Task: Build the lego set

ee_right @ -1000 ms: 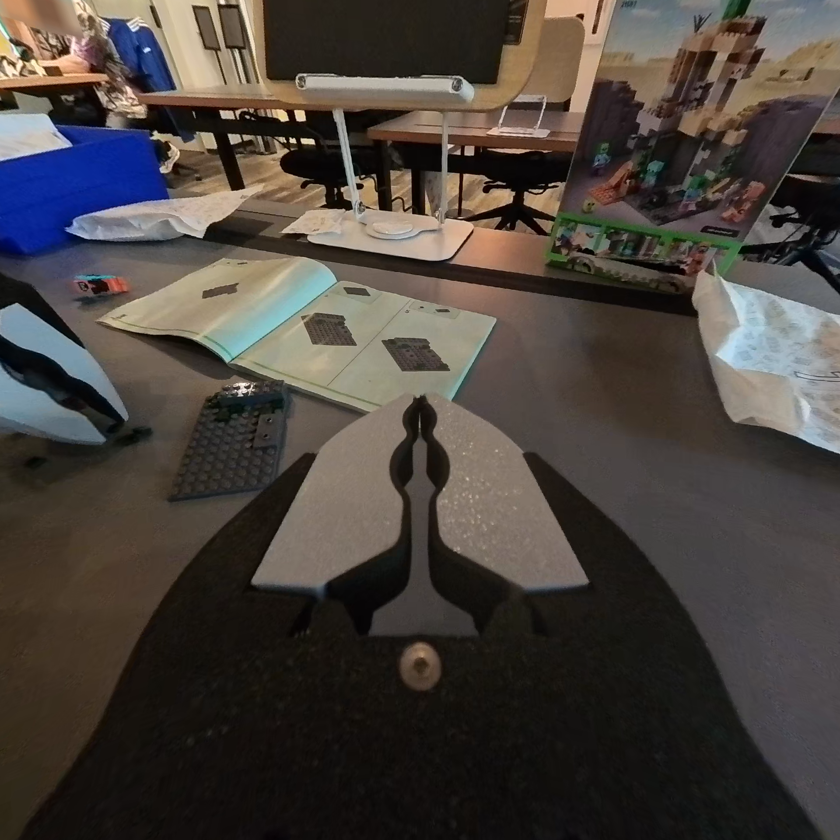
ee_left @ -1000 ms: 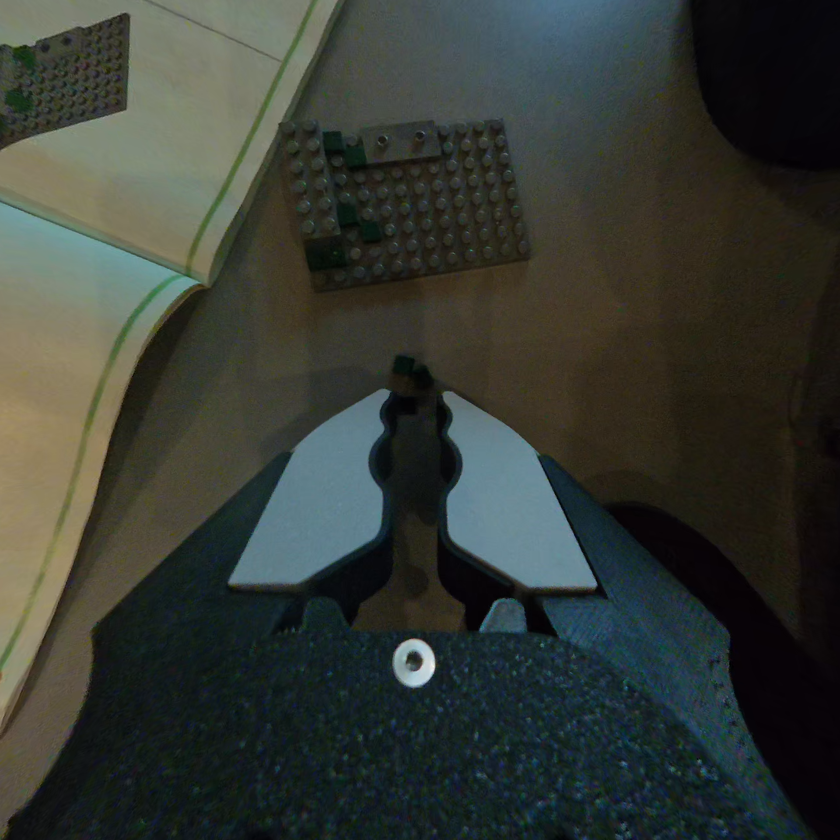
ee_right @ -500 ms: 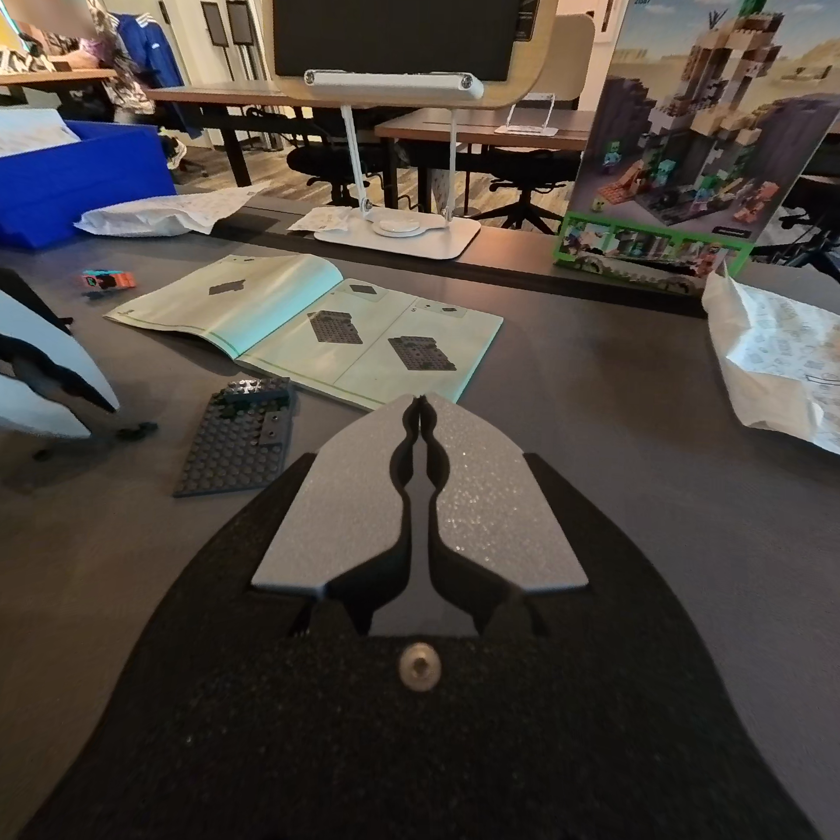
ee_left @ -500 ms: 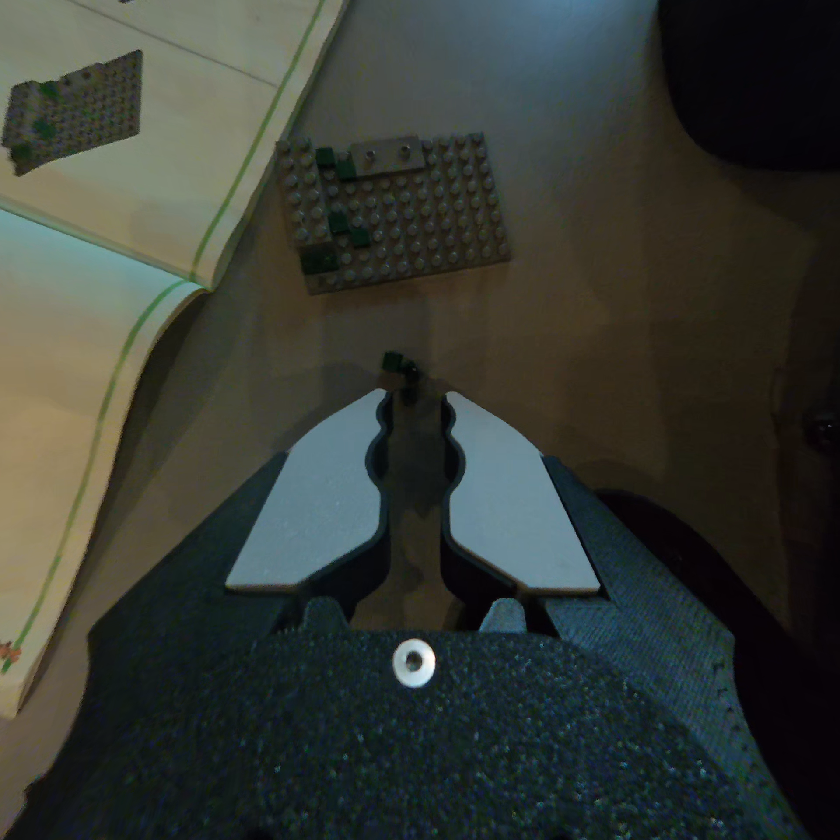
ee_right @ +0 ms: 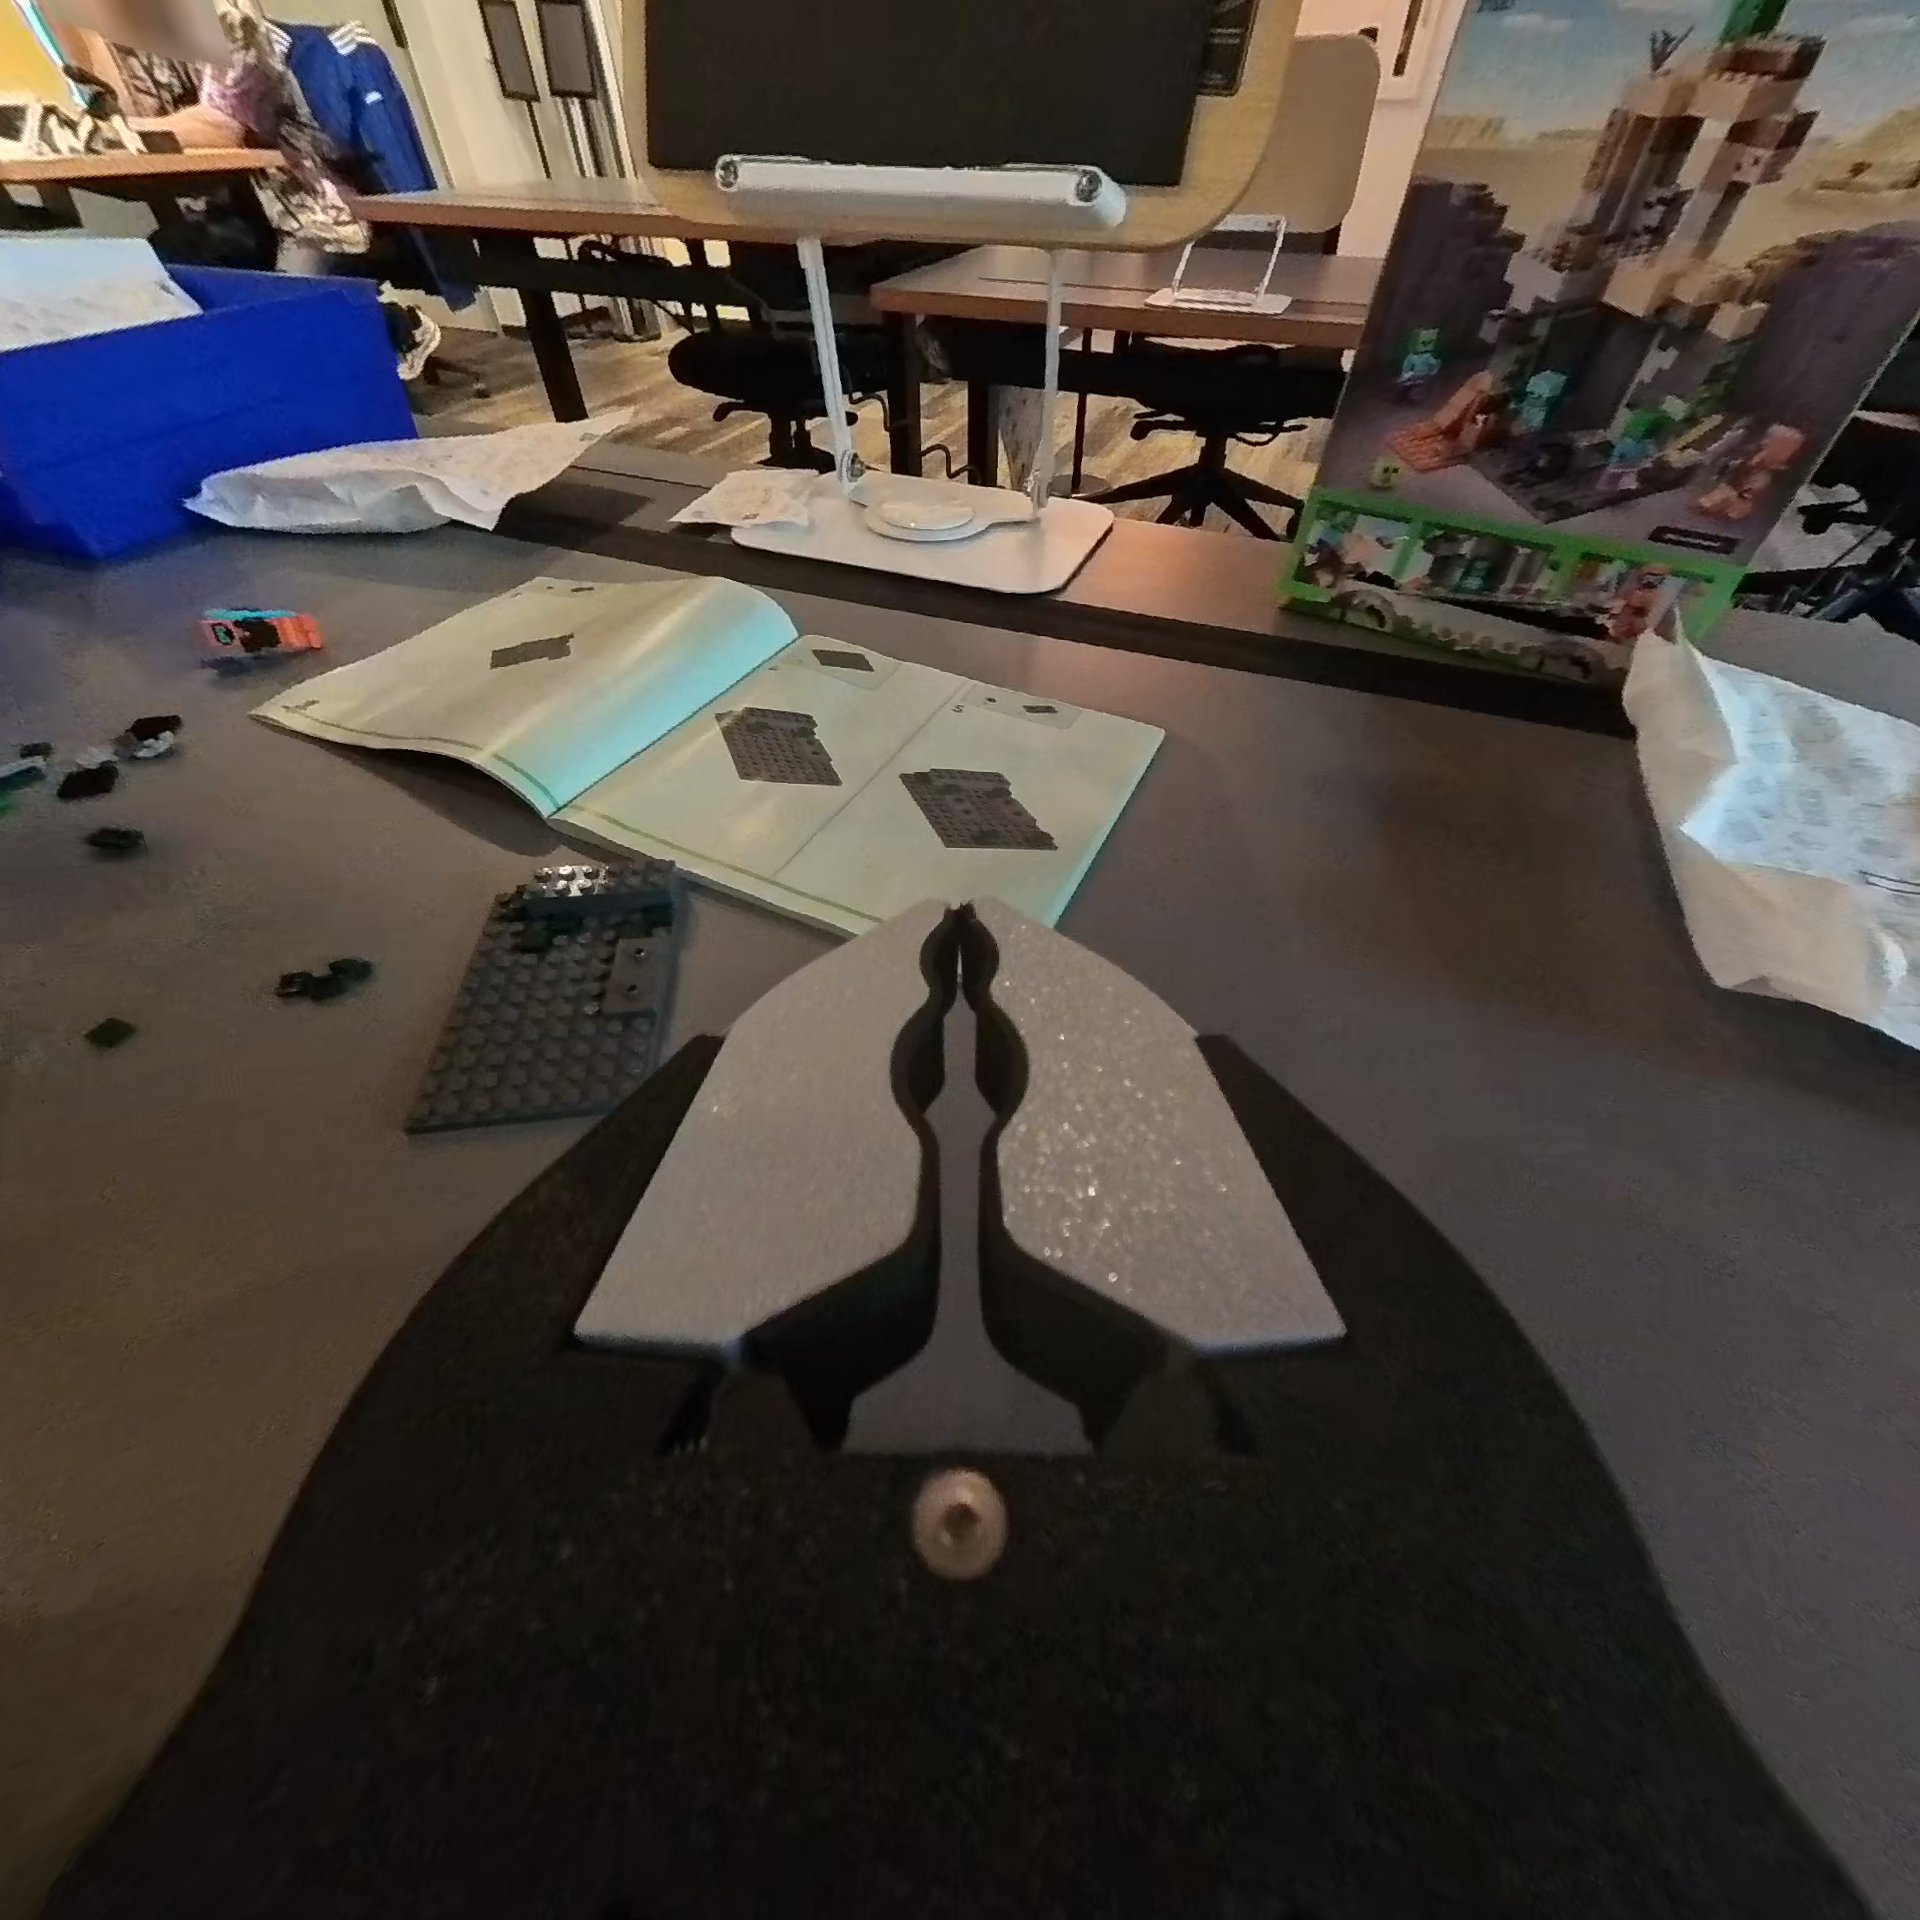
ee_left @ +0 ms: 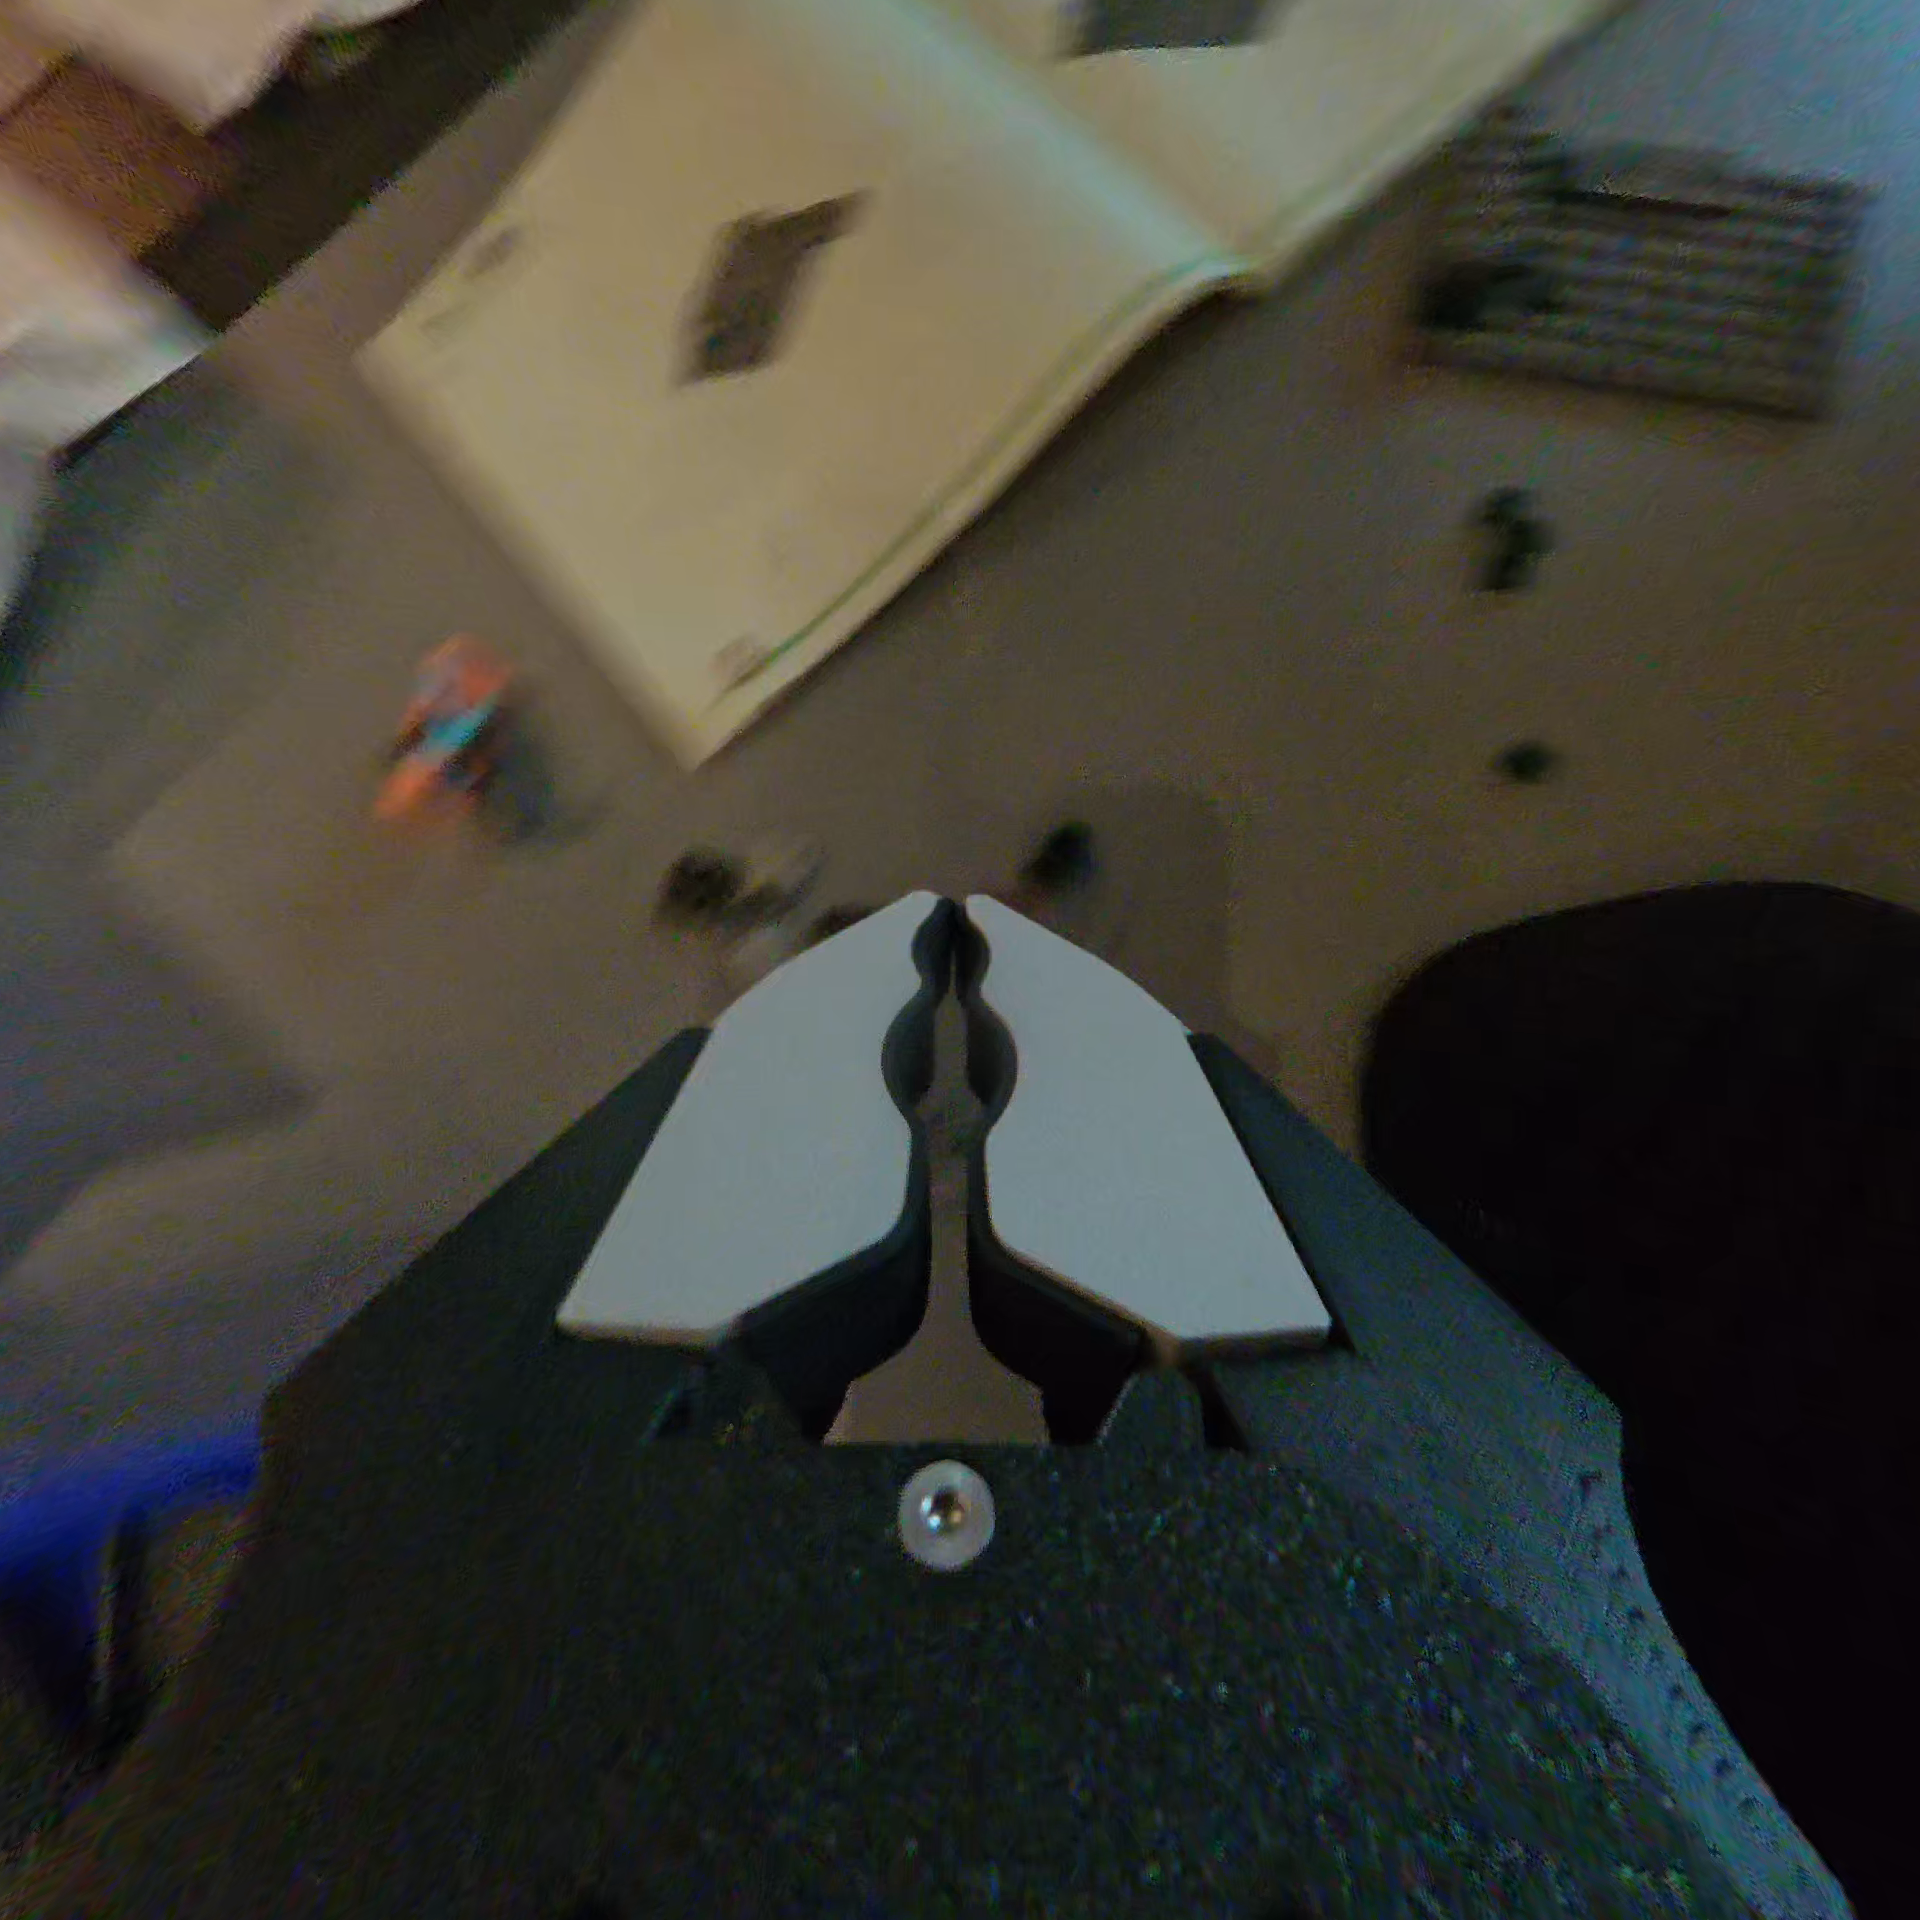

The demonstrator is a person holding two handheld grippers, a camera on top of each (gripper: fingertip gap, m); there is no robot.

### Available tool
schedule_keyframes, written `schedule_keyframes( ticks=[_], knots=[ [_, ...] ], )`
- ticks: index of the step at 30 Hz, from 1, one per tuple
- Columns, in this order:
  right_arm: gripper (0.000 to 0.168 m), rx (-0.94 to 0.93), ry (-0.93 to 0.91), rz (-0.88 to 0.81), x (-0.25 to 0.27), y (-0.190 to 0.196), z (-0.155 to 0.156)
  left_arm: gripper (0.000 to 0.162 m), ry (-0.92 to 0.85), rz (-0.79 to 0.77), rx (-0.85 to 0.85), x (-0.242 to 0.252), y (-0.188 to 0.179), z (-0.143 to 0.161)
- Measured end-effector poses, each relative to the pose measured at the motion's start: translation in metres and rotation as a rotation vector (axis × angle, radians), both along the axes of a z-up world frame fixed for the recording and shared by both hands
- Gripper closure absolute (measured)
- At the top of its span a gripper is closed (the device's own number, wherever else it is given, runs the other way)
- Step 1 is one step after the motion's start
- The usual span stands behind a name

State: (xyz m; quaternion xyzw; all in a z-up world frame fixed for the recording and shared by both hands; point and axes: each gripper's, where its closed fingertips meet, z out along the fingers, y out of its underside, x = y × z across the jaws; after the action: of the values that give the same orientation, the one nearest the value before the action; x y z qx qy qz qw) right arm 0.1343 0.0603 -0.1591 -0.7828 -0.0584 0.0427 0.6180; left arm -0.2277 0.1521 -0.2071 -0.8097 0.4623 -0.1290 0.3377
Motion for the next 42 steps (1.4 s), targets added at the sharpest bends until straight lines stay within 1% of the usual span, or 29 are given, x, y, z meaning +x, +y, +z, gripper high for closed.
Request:
schedule_keyframes(
  ticks=[3,5,10,20,27,29,30,32,34,38,40,42],
  knots=[
    [0.168,-0.006,-0.005,0.004,-0.002,0.001,-0.001,0.162,0.009,0.139,0.028,-0.038,0.012,0.000],
    [0.168,-0.009,-0.006,0.005,-0.002,0.001,-0.002,0.162,0.034,0.202,0.040,-0.056,0.017,-0.004],
    [0.168,-0.016,-0.010,0.008,-0.004,0.002,-0.004,0.162,0.038,0.293,0.007,-0.075,0.023,-0.017],
    [0.168,-0.024,-0.012,0.007,-0.003,0.002,-0.006,0.162,0.040,0.312,-0.039,-0.064,0.041,-0.033],
    [0.168,-0.026,-0.008,0.009,-0.003,0.003,-0.007,0.162,0.037,0.304,-0.026,-0.062,0.043,-0.032],
    [0.168,-0.026,-0.008,0.009,-0.003,0.003,-0.007,0.162,0.026,0.306,0.033,-0.062,0.043,-0.022],
    [0.168,-0.025,-0.008,0.009,-0.003,0.003,-0.007,0.162,0.014,0.319,0.088,-0.065,0.044,-0.012],
    [0.168,-0.024,-0.008,0.008,-0.003,0.003,-0.007,0.162,-0.005,0.392,0.210,-0.081,0.047,0.017],
    [0.168,-0.023,-0.007,0.010,-0.003,0.003,-0.007,0.162,-0.028,0.496,0.318,-0.109,0.048,0.049],
    [0.168,-0.033,-0.010,0.016,-0.005,0.004,-0.009,0.162,-0.037,0.691,0.504,-0.181,0.041,0.107],
    [0.168,-0.039,-0.017,0.013,-0.005,0.005,-0.011,0.162,-0.023,0.769,0.566,-0.216,0.033,0.127],
    [0.168,-0.044,-0.025,0.008,-0.004,0.006,-0.012,0.162,0.013,0.827,0.583,-0.247,0.026,0.136]
  ],
)
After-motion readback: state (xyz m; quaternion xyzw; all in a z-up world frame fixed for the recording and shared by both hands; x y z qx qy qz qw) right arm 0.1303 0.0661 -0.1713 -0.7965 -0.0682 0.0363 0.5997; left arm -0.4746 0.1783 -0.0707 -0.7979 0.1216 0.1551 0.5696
